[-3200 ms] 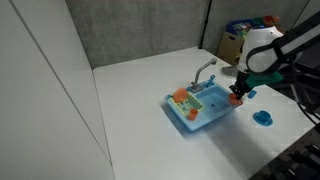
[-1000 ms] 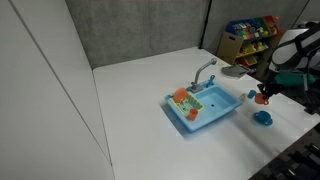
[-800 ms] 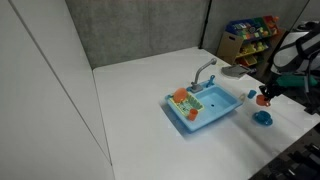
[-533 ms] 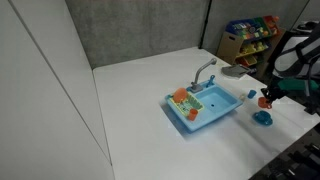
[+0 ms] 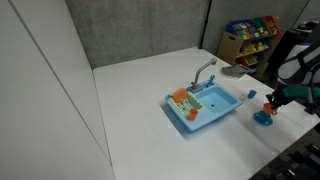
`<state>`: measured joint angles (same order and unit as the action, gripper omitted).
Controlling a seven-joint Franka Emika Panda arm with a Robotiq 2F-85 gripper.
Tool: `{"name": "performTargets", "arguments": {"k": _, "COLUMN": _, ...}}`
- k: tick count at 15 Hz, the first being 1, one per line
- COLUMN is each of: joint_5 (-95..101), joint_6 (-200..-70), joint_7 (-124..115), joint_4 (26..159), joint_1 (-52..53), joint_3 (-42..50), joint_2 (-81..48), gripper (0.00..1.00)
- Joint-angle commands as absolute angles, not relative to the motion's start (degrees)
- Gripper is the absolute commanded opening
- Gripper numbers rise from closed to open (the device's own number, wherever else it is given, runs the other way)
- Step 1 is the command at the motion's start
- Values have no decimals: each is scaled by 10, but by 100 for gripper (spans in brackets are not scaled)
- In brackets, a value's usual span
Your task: Put the orange mug in the blue mug
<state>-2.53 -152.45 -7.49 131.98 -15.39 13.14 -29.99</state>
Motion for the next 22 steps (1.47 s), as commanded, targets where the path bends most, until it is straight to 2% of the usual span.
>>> {"name": "performTargets", "arguments": {"k": 1, "joint_5": -31, "joint_6": -1543, "joint_7": -54, "joint_4": 1338, "joint_1": -163, "joint_3": 137, "joint_2": -294, "gripper": 3}}
{"name": "performTargets", "arguments": {"k": 18, "joint_5": -54, "joint_6": -1601, "joint_7": -14, "joint_4": 1342, "joint_1": -183, "joint_3": 104, "joint_2": -322, "gripper": 5}}
{"name": "performTargets", "arguments": {"k": 20, "joint_5": -54, "joint_6": -1601, "joint_7": -13, "joint_4": 1340, "joint_1": -185, "joint_3": 103, "joint_2": -325, "gripper": 10}}
{"name": "performTargets", "arguments": {"k": 21, "joint_5": -54, "joint_6": -1601, "joint_7": -13, "joint_4": 1340, "joint_1": -185, "joint_3": 103, "joint_2": -326, "gripper": 31}}
{"name": "performTargets", "arguments": {"k": 22, "joint_5": -55, "joint_6": -1603, "joint_7": -13, "joint_4": 1340, "joint_1": -186, "joint_3": 102, "joint_2": -326, "gripper": 34}}
